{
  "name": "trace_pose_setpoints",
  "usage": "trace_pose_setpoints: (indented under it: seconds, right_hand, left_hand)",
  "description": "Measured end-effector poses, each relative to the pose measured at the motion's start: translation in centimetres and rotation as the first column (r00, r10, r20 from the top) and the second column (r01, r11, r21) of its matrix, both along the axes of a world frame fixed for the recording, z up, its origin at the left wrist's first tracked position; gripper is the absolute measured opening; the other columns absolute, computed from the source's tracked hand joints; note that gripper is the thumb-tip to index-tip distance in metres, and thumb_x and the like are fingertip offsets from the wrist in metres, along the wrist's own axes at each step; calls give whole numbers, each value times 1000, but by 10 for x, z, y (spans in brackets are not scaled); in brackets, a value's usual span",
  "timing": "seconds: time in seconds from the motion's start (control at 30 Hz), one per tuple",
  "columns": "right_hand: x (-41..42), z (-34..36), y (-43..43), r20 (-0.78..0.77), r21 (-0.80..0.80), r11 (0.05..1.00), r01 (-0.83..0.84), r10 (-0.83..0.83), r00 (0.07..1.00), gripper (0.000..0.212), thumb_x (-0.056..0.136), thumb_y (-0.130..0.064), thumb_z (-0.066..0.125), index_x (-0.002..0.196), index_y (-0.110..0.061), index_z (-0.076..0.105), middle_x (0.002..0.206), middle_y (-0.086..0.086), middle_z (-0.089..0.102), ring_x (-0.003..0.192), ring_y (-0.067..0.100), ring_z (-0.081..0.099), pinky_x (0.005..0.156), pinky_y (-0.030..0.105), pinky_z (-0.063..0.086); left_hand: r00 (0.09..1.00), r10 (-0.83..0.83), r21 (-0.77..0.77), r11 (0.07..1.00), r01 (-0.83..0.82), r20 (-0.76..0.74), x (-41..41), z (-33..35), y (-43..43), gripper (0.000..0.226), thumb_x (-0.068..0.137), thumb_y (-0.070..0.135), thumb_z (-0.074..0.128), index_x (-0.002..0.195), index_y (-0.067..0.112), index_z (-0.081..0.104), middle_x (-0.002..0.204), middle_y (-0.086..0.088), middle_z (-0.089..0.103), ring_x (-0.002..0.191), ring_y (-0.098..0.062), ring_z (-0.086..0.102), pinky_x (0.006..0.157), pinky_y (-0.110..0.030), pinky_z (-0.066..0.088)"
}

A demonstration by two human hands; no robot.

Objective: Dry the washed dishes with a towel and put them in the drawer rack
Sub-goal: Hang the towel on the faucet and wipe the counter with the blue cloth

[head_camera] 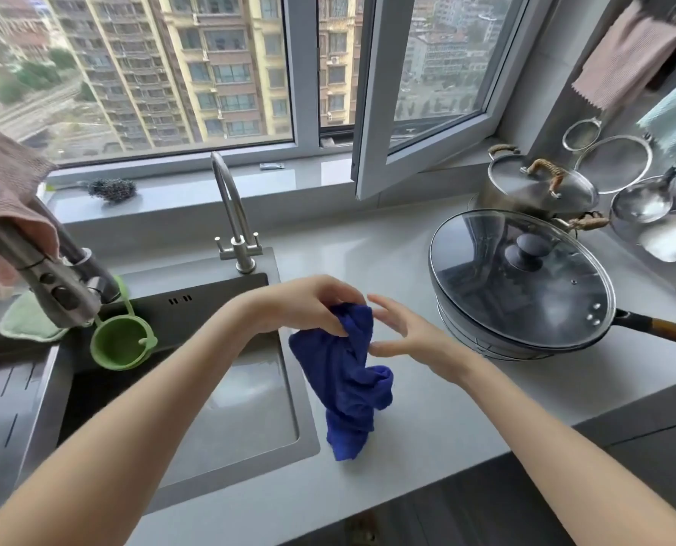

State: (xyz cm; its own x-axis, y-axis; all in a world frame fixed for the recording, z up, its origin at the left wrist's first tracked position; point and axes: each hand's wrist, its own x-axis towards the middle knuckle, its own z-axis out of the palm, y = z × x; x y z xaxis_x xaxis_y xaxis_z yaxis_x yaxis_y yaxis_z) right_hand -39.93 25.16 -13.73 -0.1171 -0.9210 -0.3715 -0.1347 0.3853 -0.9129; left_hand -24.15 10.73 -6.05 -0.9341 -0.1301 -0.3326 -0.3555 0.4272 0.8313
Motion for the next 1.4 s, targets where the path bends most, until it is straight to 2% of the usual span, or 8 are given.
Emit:
trace_pose_setpoints:
  seconds: [0.1,0.27,0.57,0.77,1.0,1.23,1.33,1.4]
  right_hand:
    - [-1,21,-6,-49,-75,988,-133,129,990,25,90,-12,58,114,-7,65,116,12,68,107,16,62,98,33,45]
    - [-31,100,-40,-36,-404,890,213,-248,968,16,86,-19,59,94,-6,63,89,5,66,81,16,60,80,31,44]
    - [-46,225,-37,-394,-667,744,41,-399,828,17,91,-23,56,78,-26,45,71,24,55,60,21,47,55,33,37]
    - [-26,192,33,-559,-433,889,-146,-138,818,20,79,-22,74,75,-20,54,58,8,62,48,3,43,48,15,35]
    - [-17,90,84,-533,224,916,-332,401,745,12,71,-25,73,78,-27,63,67,-4,59,60,2,47,58,19,35]
    - [-58,45,-13,-729,33,998,-57,63,681,10,82,-23,69,86,-32,66,81,-12,62,82,11,56,71,23,41]
    - [-68,20,-57,-928,90,996,-1,85,362,33,94,-25,55,125,-17,56,120,4,58,116,25,49,91,33,40]
    - [-57,1,-52,-956,130,990,-54,139,257,32,97,-30,48,122,-12,56,122,5,57,115,26,50,91,35,42]
  left_hand:
    - [988,103,18,995,-101,-112,-10,32,-11,15,68,7,55,77,16,62,71,3,59,69,-11,54,64,-20,43]
    - [811,436,-59,867,-494,-390,-17,91,-52,21,70,12,60,90,7,66,78,-5,60,75,-14,55,71,-26,45]
    - [783,246,-547,597,-587,-572,9,197,-38,11,77,18,74,82,15,66,71,-2,59,64,-11,51,64,-24,44]
    - [996,89,-547,833,-85,-19,49,162,-1,14,74,28,77,73,29,62,63,16,64,53,3,54,55,-19,44]
    - [860,-206,-401,817,414,467,51,31,25,31,74,40,73,82,16,55,72,4,50,63,-14,43,59,-27,35]
    - [945,245,-609,790,-65,217,-7,-40,-53,23,77,23,68,93,13,57,80,4,53,84,-25,53,67,-30,39]
    - [880,473,-696,642,-320,32,-26,-71,-72,46,79,25,66,123,18,52,111,-6,58,104,-29,56,86,-35,45]
    - [881,469,-730,581,-360,-60,-21,-95,-58,37,82,29,65,116,15,57,109,-6,57,103,-27,54,83,-32,42]
